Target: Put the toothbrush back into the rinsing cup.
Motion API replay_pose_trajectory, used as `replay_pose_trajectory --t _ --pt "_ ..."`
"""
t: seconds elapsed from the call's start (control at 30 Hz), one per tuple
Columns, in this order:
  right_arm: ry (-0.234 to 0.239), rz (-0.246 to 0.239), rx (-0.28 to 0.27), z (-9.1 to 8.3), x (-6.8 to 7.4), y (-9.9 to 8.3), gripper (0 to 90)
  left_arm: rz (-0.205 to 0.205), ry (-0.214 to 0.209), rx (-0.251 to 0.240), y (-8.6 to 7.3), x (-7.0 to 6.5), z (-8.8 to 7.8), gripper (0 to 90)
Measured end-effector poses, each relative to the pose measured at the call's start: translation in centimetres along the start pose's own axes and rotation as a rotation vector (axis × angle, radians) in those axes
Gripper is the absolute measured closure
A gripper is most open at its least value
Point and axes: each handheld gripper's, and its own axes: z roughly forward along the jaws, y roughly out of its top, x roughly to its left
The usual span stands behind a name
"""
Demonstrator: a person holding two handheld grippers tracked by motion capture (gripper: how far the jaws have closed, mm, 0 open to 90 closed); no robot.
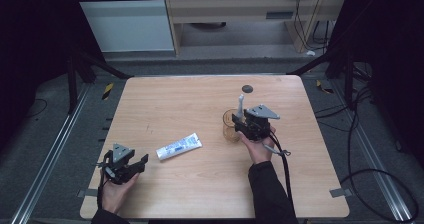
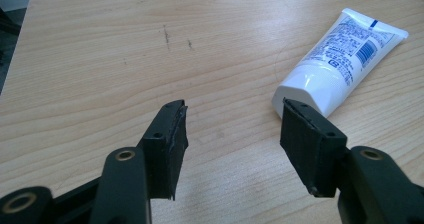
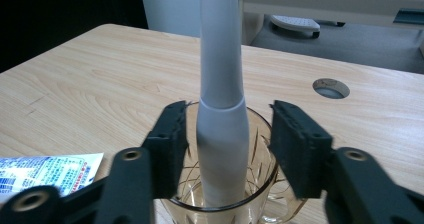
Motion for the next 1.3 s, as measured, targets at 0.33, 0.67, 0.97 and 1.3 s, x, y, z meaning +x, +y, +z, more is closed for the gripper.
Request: replay_pose_trajectory --t 0.33,0.67,0.97,1.3 --pt "-0.002 -0.033 -0.014 -1.7 0.4 0.0 27.6 -0.011 0.005 -0.014 0.0 0.1 -0.2 42.7" --pt "0.013 -0.037 -0.054 -5.5 -0.8 -0.6 24.3 -0.013 -0.004 -0.022 0.2 0.0 -0.4 39.2" --pt "-0.023 -0.065 -0.042 -9.0 -3.3 -2.7 22.9 0.006 -0.046 -0.004 0.7 -0.2 -0.3 38.8" --pt "-0.059 -0.057 0.002 -11.2 -5.7 -5.8 23.2 0.055 -0.101 -0.001 2.5 -1.0 0.2 50.1"
